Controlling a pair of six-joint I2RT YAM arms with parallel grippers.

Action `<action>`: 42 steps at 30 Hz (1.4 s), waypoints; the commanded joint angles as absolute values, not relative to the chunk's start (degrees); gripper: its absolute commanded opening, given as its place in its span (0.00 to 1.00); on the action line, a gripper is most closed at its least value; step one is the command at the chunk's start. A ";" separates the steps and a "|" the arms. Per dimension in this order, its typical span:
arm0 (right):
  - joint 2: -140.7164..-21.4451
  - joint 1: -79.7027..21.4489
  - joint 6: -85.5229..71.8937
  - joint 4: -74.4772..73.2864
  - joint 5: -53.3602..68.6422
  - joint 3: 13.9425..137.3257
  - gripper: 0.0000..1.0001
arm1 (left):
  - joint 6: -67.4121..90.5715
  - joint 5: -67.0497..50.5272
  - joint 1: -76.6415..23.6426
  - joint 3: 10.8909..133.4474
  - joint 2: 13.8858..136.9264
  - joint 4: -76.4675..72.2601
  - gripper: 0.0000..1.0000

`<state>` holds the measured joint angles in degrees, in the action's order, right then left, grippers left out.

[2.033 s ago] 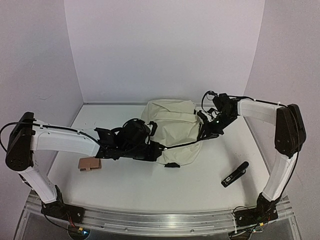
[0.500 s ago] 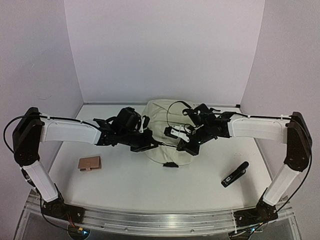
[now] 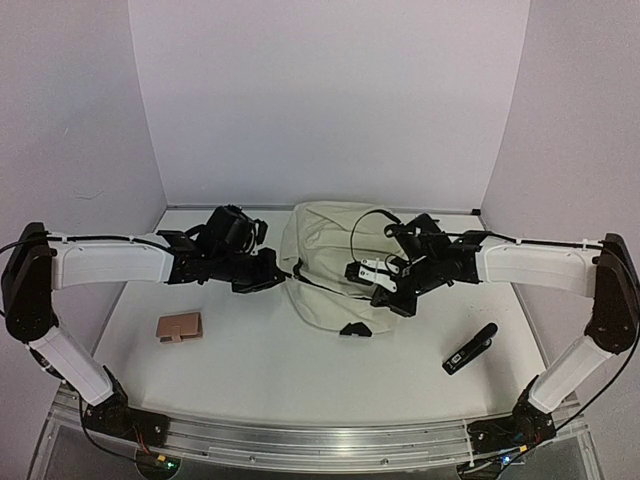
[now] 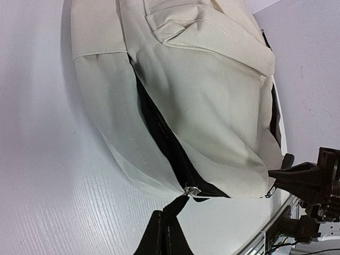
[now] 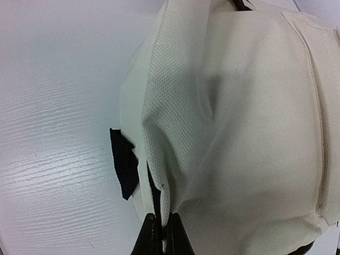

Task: Pack the student bag
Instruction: Zip the student bag at the center of the board.

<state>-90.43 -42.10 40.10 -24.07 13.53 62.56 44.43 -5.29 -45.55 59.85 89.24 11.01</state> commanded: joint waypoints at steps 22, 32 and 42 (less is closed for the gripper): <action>-100.88 -51.99 32.72 -28.71 9.13 82.72 0.66 | 42.01 -14.02 -50.65 61.87 90.06 2.17 0.00; -108.02 -53.05 31.97 -24.90 2.04 85.70 0.10 | 42.85 -9.42 -48.47 60.75 88.33 5.26 0.00; -98.26 -53.10 30.84 -25.42 6.85 76.25 0.00 | 41.96 -8.05 -42.69 63.42 92.81 6.75 0.00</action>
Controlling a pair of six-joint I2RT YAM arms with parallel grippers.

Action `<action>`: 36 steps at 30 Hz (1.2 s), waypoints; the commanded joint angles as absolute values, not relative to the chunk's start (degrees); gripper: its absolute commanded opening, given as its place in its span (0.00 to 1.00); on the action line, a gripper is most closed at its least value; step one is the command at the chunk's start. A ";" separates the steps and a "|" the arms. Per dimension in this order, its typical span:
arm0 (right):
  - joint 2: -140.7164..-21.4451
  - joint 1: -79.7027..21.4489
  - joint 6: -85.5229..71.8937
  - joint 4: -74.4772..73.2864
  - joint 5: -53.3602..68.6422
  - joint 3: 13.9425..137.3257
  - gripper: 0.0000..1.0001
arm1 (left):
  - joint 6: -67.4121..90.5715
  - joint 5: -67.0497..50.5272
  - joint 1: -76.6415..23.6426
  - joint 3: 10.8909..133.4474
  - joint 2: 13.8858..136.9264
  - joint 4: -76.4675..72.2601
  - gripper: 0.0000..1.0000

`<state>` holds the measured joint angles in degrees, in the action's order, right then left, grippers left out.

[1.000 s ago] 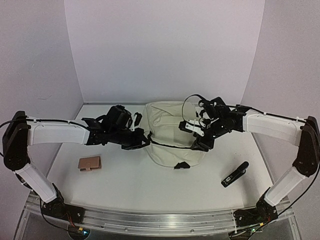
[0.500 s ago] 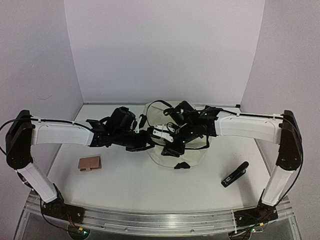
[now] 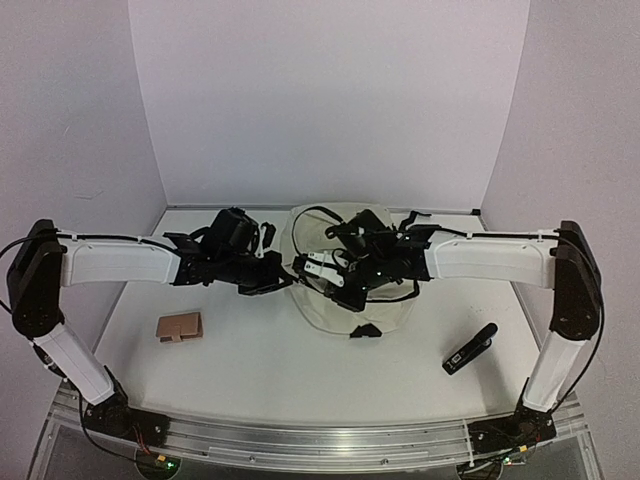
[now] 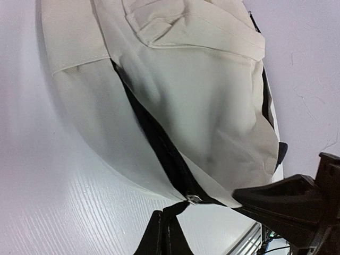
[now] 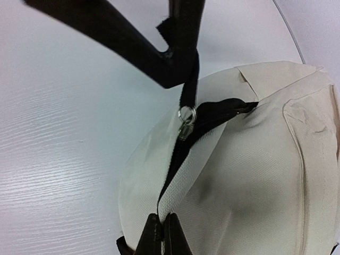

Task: Pack the student bag
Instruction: Zip the student bag at the center of the board.

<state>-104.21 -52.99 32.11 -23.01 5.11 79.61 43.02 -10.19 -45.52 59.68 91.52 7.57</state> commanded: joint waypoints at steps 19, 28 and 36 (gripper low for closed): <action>-91.25 -53.13 29.87 -30.08 16.28 66.90 0.00 | 39.97 -10.07 -31.95 68.39 101.08 9.20 0.00; -101.09 -60.90 24.29 -30.33 23.43 80.59 0.00 | 40.90 -11.39 -27.76 74.69 107.25 11.08 0.00; -105.90 -55.31 12.04 -32.68 27.26 96.22 0.36 | 37.56 -13.47 -26.27 79.36 108.51 13.08 0.11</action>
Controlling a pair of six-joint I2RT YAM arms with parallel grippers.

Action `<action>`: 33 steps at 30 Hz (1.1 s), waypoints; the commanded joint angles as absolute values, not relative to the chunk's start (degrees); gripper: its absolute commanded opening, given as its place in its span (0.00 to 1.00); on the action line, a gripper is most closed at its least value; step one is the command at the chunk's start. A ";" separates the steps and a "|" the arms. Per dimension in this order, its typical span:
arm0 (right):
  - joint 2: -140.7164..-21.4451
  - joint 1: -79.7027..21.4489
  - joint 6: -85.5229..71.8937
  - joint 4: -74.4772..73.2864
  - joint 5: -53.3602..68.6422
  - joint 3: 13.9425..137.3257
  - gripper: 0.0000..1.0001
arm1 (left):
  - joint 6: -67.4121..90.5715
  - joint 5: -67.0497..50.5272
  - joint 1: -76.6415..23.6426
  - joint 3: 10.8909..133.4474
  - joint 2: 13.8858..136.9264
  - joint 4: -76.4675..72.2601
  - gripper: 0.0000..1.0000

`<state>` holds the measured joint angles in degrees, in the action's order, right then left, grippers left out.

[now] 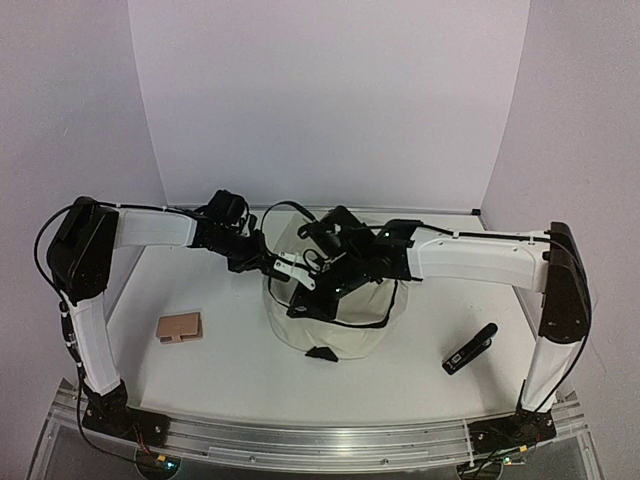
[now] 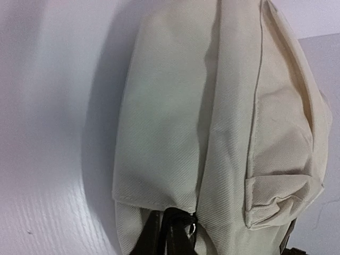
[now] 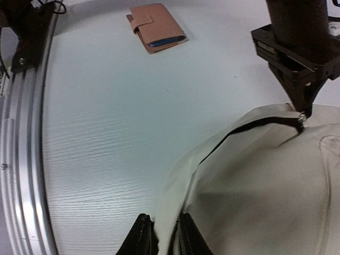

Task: Pack the student bag
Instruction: Zip the student bag at the center of the board, then adjust the student bag at the center of the board.

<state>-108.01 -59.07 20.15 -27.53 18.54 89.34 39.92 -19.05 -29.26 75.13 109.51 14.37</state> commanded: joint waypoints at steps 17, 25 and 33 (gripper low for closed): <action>-106.04 -27.92 9.58 -34.96 18.19 94.76 0.93 | 48.93 -7.64 -39.98 51.76 79.66 9.70 1.00; -117.28 -20.88 6.21 -34.85 20.31 107.00 0.98 | 54.94 -3.64 -48.34 46.51 79.93 4.37 1.00; -128.09 -20.24 5.72 -34.89 22.86 114.00 0.98 | 57.83 -4.27 -50.79 46.41 86.03 -2.90 0.98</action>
<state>-124.81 -19.26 6.69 -34.66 20.54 110.56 55.24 -5.23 -50.62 46.13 83.16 3.97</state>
